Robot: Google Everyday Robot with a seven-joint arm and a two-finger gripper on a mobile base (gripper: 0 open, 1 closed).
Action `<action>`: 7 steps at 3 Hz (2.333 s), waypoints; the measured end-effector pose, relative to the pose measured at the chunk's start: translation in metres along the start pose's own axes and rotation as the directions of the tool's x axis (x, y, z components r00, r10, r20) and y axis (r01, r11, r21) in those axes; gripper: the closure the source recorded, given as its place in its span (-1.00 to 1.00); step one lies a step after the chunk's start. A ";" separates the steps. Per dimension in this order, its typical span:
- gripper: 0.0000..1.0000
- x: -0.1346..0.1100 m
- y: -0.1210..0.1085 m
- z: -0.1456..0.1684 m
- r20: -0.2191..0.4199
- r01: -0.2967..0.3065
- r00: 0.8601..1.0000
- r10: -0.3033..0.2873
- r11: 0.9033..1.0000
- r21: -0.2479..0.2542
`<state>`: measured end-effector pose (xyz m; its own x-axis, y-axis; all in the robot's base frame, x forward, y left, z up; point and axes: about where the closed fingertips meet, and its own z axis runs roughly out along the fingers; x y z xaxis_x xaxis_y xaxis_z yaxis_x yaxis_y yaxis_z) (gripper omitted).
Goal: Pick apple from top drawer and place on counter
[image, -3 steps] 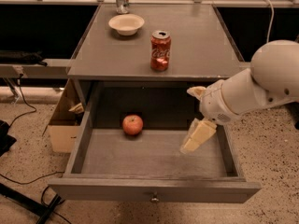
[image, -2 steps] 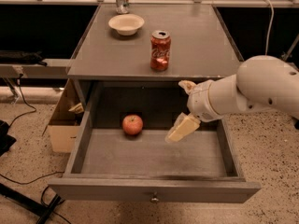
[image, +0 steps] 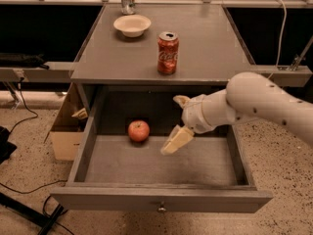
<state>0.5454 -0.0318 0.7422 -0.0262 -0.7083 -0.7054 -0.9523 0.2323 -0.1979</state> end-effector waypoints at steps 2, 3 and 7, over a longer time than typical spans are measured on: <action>-1.00 0.010 -0.019 0.084 0.152 -0.019 0.988 0.012 0.999 0.045; -1.00 0.006 -0.029 0.117 0.196 -0.025 0.980 0.013 0.998 0.063; -0.17 -0.004 -0.009 0.191 0.189 -0.062 0.979 0.078 0.994 -0.090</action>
Offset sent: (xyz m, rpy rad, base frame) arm 0.0769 0.0636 -0.0924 0.2371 -0.1336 -0.0694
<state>0.6121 0.0961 0.6165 -0.0428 -0.5493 -0.8345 -0.9723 0.2152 -0.0917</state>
